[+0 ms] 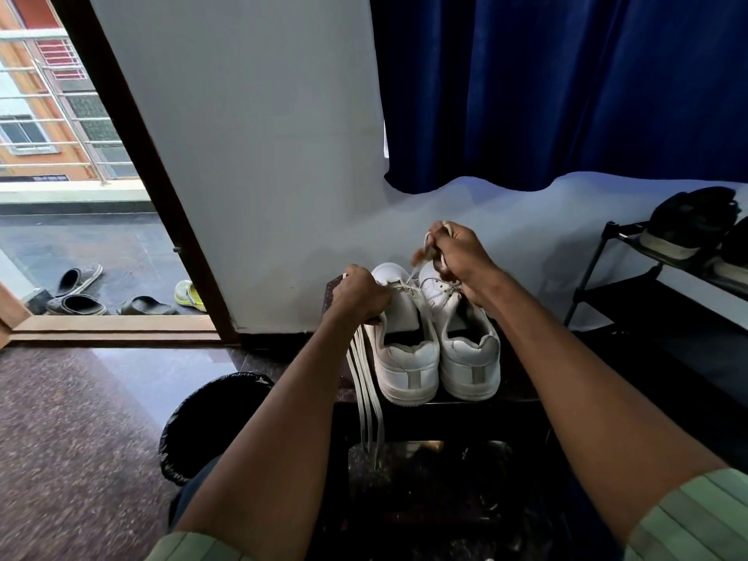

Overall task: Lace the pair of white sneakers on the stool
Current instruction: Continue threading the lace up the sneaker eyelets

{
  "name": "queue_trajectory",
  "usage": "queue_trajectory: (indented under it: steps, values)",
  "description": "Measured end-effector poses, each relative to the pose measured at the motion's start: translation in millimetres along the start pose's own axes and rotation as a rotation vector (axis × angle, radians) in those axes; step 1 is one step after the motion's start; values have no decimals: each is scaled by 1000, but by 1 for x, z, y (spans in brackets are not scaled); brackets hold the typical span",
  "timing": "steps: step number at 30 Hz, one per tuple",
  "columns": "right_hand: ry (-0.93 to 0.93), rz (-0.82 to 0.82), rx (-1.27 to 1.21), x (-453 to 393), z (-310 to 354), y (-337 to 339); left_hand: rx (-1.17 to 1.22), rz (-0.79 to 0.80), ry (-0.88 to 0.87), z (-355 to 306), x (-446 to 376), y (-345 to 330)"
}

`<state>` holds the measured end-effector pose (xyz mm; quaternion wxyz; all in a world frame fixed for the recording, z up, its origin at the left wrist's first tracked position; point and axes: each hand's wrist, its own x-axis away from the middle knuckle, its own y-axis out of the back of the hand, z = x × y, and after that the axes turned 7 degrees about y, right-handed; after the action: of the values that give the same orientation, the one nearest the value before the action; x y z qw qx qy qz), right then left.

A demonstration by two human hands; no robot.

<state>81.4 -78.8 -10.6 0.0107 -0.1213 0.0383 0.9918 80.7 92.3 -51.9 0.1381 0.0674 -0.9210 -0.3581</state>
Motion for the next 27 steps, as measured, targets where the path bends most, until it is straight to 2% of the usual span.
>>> queue_trajectory:
  steps: [1,4,5,7,8,9,12,13,14,15,16,18,20,22,23,24,27]
  values:
    - [24,27,173,-1,-1,1,-4,-1,5,0,0,0]
    - [115,192,998,2,-5,1,-4,1,8,2,-5,-1]
    - [123,227,1132,5,-3,-2,-4,4,16,4,-9,-2]
    - [131,246,1219,6,-5,-6,-9,9,26,8,-17,-3]
    - [118,241,1161,5,-7,-7,-13,6,27,7,-13,-1]
    - [95,232,997,4,-7,-7,-11,3,28,4,-7,2]
    - [-7,42,130,0,-2,-3,1,7,42,0,1,5]
    - [-44,-10,-109,-1,2,-1,2,8,44,0,1,4]
    - [-67,-38,-216,-2,4,2,9,11,43,0,-1,3]
    - [-66,-43,-202,-3,5,5,16,14,40,0,-3,1]
    - [-33,-33,-53,-4,4,6,13,16,32,1,-6,0]
    - [101,82,496,-2,0,9,-3,23,22,2,-9,-3]
    - [155,244,1013,2,-5,5,-10,28,9,0,-4,-1]
    - [152,271,1184,4,-11,-2,-7,31,10,-1,-1,1]
    - [159,260,1155,5,-12,-4,-5,34,18,-1,0,2]
    - [170,227,1025,4,-13,-4,-3,32,21,-1,2,3]
    - [83,28,263,1,-6,-3,1,28,18,0,-2,1]
